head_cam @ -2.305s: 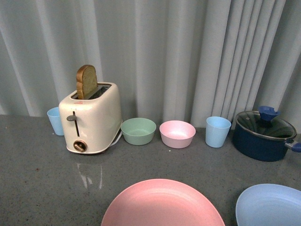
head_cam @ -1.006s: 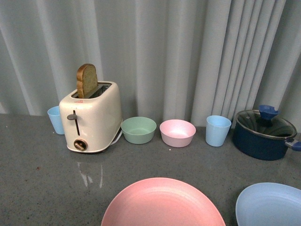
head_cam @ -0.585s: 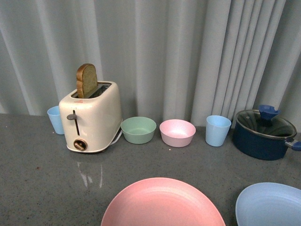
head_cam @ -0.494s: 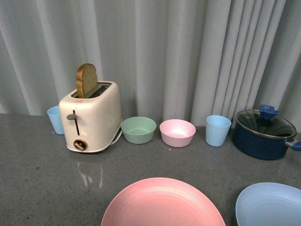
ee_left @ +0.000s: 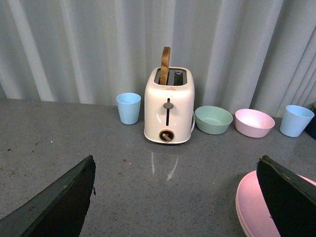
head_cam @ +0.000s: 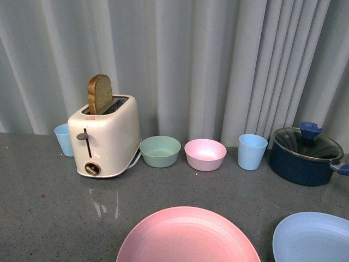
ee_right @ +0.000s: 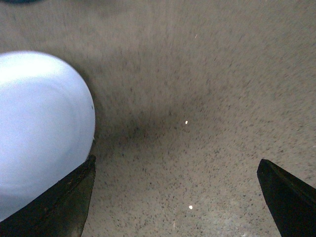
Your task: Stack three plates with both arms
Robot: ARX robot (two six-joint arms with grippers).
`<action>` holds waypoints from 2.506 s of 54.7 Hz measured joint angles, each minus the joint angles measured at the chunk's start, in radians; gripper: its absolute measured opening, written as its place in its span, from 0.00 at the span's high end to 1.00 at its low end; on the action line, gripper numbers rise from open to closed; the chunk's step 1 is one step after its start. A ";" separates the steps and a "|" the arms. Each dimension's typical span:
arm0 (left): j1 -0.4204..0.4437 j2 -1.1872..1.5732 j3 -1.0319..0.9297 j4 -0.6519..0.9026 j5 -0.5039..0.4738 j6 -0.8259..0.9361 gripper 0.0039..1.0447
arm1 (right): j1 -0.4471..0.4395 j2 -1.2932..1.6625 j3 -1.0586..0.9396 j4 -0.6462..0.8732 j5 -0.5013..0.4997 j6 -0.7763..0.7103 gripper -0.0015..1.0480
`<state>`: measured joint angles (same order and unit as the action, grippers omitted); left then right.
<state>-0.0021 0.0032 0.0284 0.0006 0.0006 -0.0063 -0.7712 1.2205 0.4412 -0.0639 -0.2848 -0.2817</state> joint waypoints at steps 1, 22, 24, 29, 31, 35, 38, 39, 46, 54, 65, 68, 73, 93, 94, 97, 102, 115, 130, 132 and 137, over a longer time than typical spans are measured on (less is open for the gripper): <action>0.000 0.000 0.000 0.000 0.000 0.000 0.06 | 0.002 0.020 0.005 0.003 -0.002 -0.005 0.07; 0.000 0.000 0.000 0.000 0.000 0.000 0.06 | 0.195 0.539 0.201 0.142 0.060 0.126 0.07; 0.000 0.000 0.000 0.000 0.000 0.000 0.06 | 0.211 0.567 0.216 0.148 0.055 0.140 0.07; 0.000 0.000 0.000 0.000 0.000 0.000 0.06 | 0.256 0.626 0.250 0.174 0.040 0.171 0.07; 0.000 0.000 0.000 0.000 0.000 0.000 0.06 | 0.268 0.639 0.261 0.176 0.036 0.177 0.07; 0.000 0.000 0.000 0.000 0.000 0.000 0.06 | 0.293 0.668 0.285 0.181 0.029 0.182 0.07; 0.000 0.000 0.000 0.000 0.000 0.000 0.06 | 0.303 0.684 0.300 0.181 0.036 0.182 0.07; 0.000 0.000 0.000 0.000 0.000 0.000 0.06 | 0.309 0.698 0.310 0.181 0.049 0.182 0.07; 0.000 0.000 0.000 0.000 0.000 0.000 0.06 | 0.323 0.768 0.343 0.193 0.073 0.197 0.07; 0.000 0.000 0.000 0.000 0.000 0.000 0.06 | 0.346 0.817 0.392 0.193 0.101 0.231 0.07; 0.000 0.000 0.000 0.000 0.000 0.000 0.06 | 0.375 0.864 0.420 0.192 0.114 0.257 0.07; 0.000 0.000 0.000 0.000 0.000 0.000 0.06 | 0.380 0.875 0.422 0.195 0.121 0.263 0.07; 0.000 0.000 0.000 0.000 0.000 0.000 0.06 | 0.386 0.880 0.425 0.206 0.121 0.277 0.12; 0.000 0.000 0.000 0.000 0.000 0.000 0.06 | 0.407 0.884 0.369 0.297 0.053 0.340 0.72; 0.000 0.000 0.000 0.000 0.000 0.000 0.06 | 0.407 0.883 0.364 0.303 0.044 0.344 0.75; 0.000 0.000 0.000 0.000 0.000 0.000 0.06 | 0.406 0.882 0.351 0.320 0.023 0.352 0.82; 0.000 0.000 0.000 0.000 0.000 0.000 0.06 | 0.398 0.871 0.328 0.342 -0.019 0.377 0.92; 0.000 0.000 0.000 0.000 0.000 0.000 0.06 | 0.350 0.779 0.254 0.378 -0.075 0.398 0.97; 0.000 0.000 0.000 0.000 0.000 0.000 0.06 | 0.259 0.512 0.157 0.337 -0.151 0.357 0.97; 0.000 0.000 0.000 0.000 0.000 0.000 0.06 | 0.257 0.449 0.142 0.325 -0.188 0.361 0.97; 0.000 0.000 0.000 0.000 0.000 0.000 0.06 | 0.280 0.344 0.114 0.315 -0.246 0.380 0.97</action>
<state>-0.0021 0.0032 0.0284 0.0006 0.0002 -0.0063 -0.4911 1.5650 0.5549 0.2512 -0.5308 0.0982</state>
